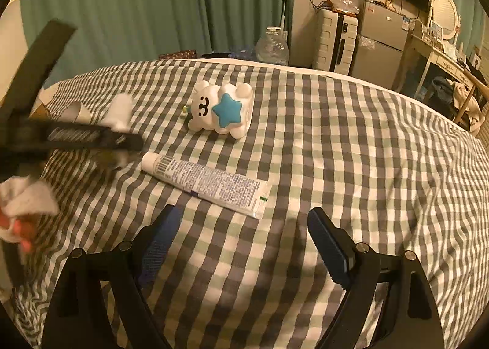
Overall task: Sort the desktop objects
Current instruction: 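Move both tools back toward the white bottle and toothpaste tube, then grasp white bottle with left tool while right tool grasps toothpaste tube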
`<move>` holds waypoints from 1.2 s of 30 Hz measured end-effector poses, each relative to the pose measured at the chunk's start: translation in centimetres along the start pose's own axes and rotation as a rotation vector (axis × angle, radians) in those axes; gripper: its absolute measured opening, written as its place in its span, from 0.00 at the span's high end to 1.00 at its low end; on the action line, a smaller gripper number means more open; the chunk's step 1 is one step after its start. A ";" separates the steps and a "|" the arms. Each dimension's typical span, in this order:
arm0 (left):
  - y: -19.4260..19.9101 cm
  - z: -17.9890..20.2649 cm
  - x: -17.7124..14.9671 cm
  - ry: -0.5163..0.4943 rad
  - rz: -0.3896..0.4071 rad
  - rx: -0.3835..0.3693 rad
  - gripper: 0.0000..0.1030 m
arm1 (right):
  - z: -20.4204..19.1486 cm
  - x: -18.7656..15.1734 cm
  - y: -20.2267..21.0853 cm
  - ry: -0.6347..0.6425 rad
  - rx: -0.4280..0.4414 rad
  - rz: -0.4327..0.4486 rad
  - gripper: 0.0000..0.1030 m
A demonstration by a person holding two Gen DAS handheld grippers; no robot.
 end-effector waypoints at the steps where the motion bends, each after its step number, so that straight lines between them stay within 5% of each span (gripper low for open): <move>1: 0.6 -0.1 -1.2 -0.021 -0.008 0.002 0.42 | -0.2 -0.2 0.4 0.000 0.007 0.002 0.17; 7: 2.1 -1.6 -8.6 -0.012 -0.054 0.015 0.42 | -2.7 -0.5 1.9 0.048 0.009 0.001 0.17; 14: 1.3 -2.3 -9.9 0.055 -0.028 -0.001 0.41 | -3.8 1.6 -1.0 0.103 -0.085 -0.034 0.17; 18: 0.2 -0.7 -9.6 0.009 -0.005 -0.028 0.02 | -3.2 2.7 -3.5 0.122 -0.136 -0.057 0.17; 21: -0.7 0.3 -9.6 -0.041 0.021 0.107 0.00 | -3.4 3.4 -4.8 0.159 -0.117 -0.051 0.17; 23: -0.6 0.2 -9.3 -0.015 0.056 0.117 0.00 | -3.6 3.4 -5.5 0.149 -0.049 -0.088 0.26; 26: 0.3 -1.0 -9.3 0.065 0.076 0.103 0.20 | -3.3 2.8 -4.7 0.109 -0.018 -0.083 0.55; 28: 1.1 -1.9 -9.5 0.082 0.093 0.115 0.56 | -3.3 1.9 -4.1 0.094 0.009 -0.097 0.66; 33: 1.9 -3.3 -10.9 0.121 0.064 0.039 0.58 | -3.2 -0.9 -1.7 -0.021 0.171 -0.153 0.88; 36: 2.6 -3.3 -12.6 0.122 0.054 0.019 0.58 | -3.7 -3.6 -0.2 -0.080 0.261 -0.206 0.89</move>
Point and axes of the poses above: each gripper's, at about its wrist camera, not at the fingertips, and y roughly against the way its jaws point, z to its right, x to its top, the point moved 9 cm from there along -y, roughly the way its jaws point, and after that the axes turned 11 degrees about -z, right-handed, at the moved point
